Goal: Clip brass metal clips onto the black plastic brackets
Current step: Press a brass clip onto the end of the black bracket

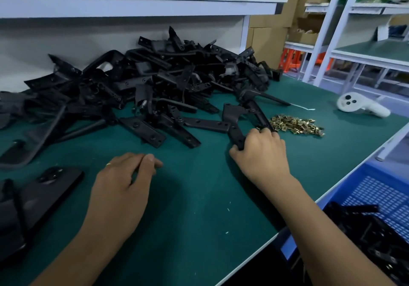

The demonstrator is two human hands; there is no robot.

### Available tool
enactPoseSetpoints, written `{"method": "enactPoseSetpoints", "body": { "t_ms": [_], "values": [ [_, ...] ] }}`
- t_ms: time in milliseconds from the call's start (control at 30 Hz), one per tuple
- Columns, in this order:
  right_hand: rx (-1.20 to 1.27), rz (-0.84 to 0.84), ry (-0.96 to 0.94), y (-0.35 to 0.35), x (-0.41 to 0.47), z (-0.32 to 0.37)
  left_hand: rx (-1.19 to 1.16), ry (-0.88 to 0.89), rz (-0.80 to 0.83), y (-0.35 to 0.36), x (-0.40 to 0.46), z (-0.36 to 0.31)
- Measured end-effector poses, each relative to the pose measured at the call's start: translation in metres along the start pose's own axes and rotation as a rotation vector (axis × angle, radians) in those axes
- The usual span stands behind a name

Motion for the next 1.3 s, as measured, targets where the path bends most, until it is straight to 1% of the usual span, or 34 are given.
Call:
{"method": "enactPoseSetpoints", "body": {
  "t_ms": [100,167,267,400,467,533,600,667,767,833,867,900,967,1033,1100,1133,1200,1300],
  "values": [
    [0.154,0.139,0.073,-0.001,0.011,-0.002,0.004,-0.002,-0.001,0.001,0.001,0.001],
    [0.249,0.171,0.118,0.001,0.018,-0.005,0.010,-0.008,0.000,0.001,0.001,0.002],
    [0.415,0.124,0.173,0.004,0.023,-0.015,0.018,-0.007,0.002,0.001,0.001,0.002],
    [0.847,0.063,0.240,-0.011,0.008,-0.018,0.008,0.014,0.016,0.001,0.000,-0.003],
    [0.958,-0.019,0.192,-0.022,-0.013,-0.006,-0.008,0.017,0.029,0.001,-0.002,-0.005],
    [1.000,-0.121,0.065,-0.027,-0.046,0.021,-0.027,0.024,0.053,0.002,-0.002,-0.005],
    [0.952,-0.148,-0.059,-0.021,-0.085,0.055,-0.066,0.047,0.093,0.004,-0.002,-0.006],
    [0.978,-0.132,-0.141,-0.015,-0.118,0.086,-0.107,0.057,0.119,0.006,-0.003,-0.006],
    [1.049,0.022,-0.206,-0.001,-0.142,0.106,-0.119,-0.002,0.122,0.006,-0.001,-0.002],
    [1.000,0.157,-0.270,0.005,-0.141,0.105,-0.077,-0.036,0.109,0.005,0.003,0.007],
    [0.983,0.199,-0.298,0.005,-0.138,0.099,-0.019,-0.041,0.131,0.006,0.004,0.009],
    [0.960,0.181,-0.315,0.003,-0.132,0.089,0.068,-0.017,0.173,0.009,0.004,0.009],
    [0.883,0.005,-0.248,-0.007,-0.116,0.054,0.277,0.081,0.263,0.016,0.001,0.005],
    [0.787,-0.187,-0.067,-0.012,-0.103,0.010,0.435,0.150,0.322,0.021,-0.003,0.004],
    [0.665,-0.332,0.089,-0.015,-0.094,-0.024,0.494,0.208,0.339,0.023,-0.005,0.002],
    [0.600,-0.355,0.128,-0.014,-0.090,-0.035,0.499,0.228,0.331,0.022,-0.004,0.001],
    [0.478,-0.294,0.172,-0.006,-0.081,-0.046,0.523,0.258,0.314,0.021,-0.004,-0.002],
    [0.303,-0.209,0.109,-0.004,-0.071,-0.041,0.543,0.252,0.328,0.022,-0.004,-0.005]
  ]
}}
Point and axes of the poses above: each hand's wrist, its own x-axis towards the middle knuckle, its own y-axis out of the palm, z = x × y, the point moved 5 cm from there along x, towards the middle knuckle, and after that the axes turned 2 degrees about z, right-handed, at the moved point
